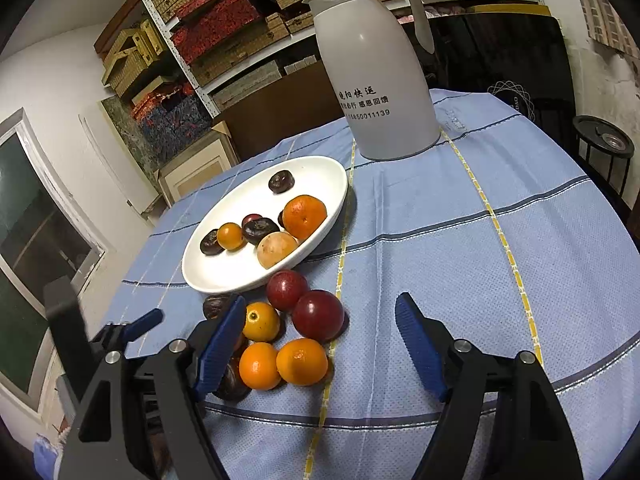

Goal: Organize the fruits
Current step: 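Grasp an orange mandarin with the left gripper while the right gripper grasps another mandarin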

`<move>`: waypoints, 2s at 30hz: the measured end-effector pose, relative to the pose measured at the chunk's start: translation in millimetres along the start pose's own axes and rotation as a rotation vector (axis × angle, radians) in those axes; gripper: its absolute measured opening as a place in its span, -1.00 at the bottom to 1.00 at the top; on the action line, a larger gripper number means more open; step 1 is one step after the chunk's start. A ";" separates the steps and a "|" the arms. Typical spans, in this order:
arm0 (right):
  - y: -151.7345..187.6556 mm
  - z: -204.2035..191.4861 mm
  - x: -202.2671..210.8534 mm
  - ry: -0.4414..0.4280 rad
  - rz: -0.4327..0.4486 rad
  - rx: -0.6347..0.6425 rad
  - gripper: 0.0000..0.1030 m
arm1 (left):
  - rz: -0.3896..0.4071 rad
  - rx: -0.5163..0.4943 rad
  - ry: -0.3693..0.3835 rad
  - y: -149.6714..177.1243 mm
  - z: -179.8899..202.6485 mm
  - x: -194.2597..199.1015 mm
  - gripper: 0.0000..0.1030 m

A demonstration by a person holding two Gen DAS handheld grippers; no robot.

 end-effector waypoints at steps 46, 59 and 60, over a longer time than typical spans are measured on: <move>20.6 -18.3 -14.3 0.022 -0.065 0.109 0.52 | -0.125 0.165 0.143 36.2 -44.3 -0.9 -0.15; 48.4 -29.4 -27.9 0.055 -0.146 0.227 -0.23 | -0.121 0.169 0.101 35.8 -51.7 -0.8 -0.15; 49.0 -28.9 -28.7 0.050 -0.147 0.223 -0.25 | -0.123 0.170 0.102 36.5 -51.7 -0.8 -0.15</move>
Point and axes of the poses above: each gripper's, at about its wrist camera, not at the fingertips, and x roughly against the way its jaws point, z to its right, y to its underside, the point moved 7 cm from there along -x, roughly the way its jaws point, and after that the axes turned 6 degrees about x, right-handed, at the moved point
